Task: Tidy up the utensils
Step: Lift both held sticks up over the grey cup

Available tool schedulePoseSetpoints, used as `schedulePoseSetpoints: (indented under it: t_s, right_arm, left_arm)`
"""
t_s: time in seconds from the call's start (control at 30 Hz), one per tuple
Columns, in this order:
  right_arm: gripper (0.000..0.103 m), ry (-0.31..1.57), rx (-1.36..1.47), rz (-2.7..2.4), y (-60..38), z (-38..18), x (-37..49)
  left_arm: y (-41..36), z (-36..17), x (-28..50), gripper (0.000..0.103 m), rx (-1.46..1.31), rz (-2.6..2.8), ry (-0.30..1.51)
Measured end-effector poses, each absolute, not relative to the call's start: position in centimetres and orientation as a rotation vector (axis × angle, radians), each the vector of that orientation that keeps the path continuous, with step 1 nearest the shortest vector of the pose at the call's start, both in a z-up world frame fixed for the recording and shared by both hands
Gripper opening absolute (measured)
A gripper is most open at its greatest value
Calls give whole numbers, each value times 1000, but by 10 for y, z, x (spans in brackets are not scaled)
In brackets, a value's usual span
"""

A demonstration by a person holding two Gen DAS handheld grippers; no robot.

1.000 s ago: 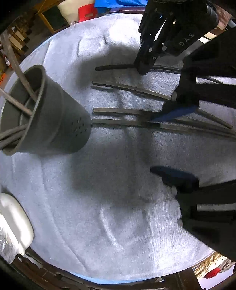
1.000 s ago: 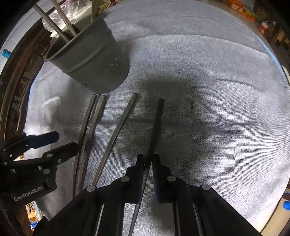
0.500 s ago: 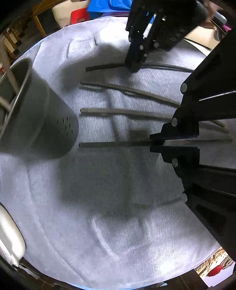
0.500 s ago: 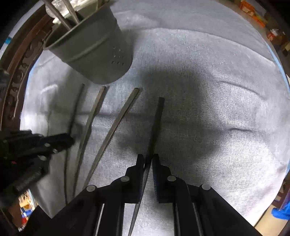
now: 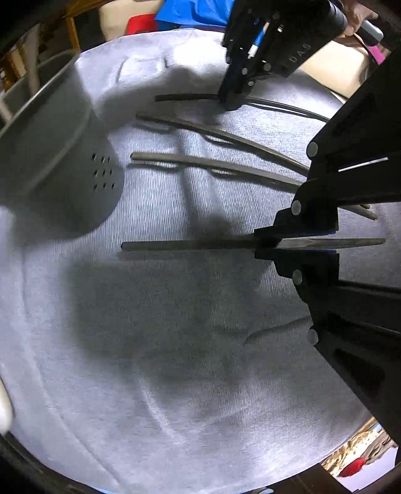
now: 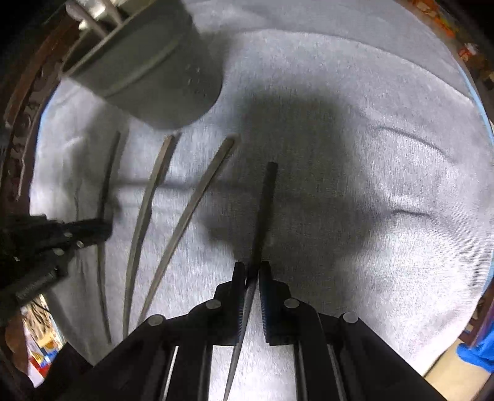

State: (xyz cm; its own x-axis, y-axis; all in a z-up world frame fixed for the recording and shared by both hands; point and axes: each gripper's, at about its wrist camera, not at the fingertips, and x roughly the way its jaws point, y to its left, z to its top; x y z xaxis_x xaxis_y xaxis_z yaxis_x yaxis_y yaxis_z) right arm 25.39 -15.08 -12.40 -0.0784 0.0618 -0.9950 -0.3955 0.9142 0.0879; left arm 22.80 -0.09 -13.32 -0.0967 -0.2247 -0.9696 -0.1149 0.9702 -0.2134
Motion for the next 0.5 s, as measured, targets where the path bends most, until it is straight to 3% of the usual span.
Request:
schedulePoseSetpoints:
  t_s: [0.27, 0.5]
  right_arm:
    - [8, 1583, -260, 361, -145, -123, 256]
    - [7, 1458, -9, 388, -180, -96, 244]
  left_arm:
    - [12, -137, 228, 6, -287, -112, 1646]
    - [43, -130, 197, 6, -392, -108, 1531]
